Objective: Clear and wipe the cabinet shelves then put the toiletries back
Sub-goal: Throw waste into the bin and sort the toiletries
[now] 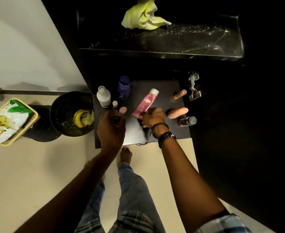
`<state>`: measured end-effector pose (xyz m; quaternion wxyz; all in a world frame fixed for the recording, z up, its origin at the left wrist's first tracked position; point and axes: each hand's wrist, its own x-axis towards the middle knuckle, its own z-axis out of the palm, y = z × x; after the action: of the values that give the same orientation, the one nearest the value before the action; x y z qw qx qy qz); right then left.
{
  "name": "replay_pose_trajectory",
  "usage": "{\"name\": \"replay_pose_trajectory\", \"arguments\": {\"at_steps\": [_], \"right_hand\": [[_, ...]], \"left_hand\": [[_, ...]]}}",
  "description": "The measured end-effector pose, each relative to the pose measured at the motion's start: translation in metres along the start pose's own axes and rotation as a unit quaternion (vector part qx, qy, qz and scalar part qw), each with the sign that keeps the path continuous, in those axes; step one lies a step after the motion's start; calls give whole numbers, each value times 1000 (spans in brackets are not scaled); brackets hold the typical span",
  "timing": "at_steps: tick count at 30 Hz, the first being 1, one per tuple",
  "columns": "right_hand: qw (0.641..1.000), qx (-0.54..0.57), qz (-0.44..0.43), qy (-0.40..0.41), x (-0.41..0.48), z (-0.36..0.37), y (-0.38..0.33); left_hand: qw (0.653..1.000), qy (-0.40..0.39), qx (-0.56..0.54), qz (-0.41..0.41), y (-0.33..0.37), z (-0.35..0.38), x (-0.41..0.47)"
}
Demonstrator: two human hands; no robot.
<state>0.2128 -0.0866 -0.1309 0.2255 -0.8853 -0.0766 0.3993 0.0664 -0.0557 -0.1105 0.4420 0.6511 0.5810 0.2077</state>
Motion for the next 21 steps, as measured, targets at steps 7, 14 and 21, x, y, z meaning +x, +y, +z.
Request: {"name": "replay_pose_trajectory", "arguments": {"at_steps": [7, 14, 21], "right_hand": [[984, 167, 48, 38, 47, -16, -30], [959, 258, -25, 114, 40, -24, -38], [975, 35, -215, -44, -11, 17, 7]], "left_hand": [[1000, 4, 12, -2, -5, 3, 0], [999, 10, 30, -1, -7, 1, 4], [999, -9, 44, 5, -19, -4, 7]]}}
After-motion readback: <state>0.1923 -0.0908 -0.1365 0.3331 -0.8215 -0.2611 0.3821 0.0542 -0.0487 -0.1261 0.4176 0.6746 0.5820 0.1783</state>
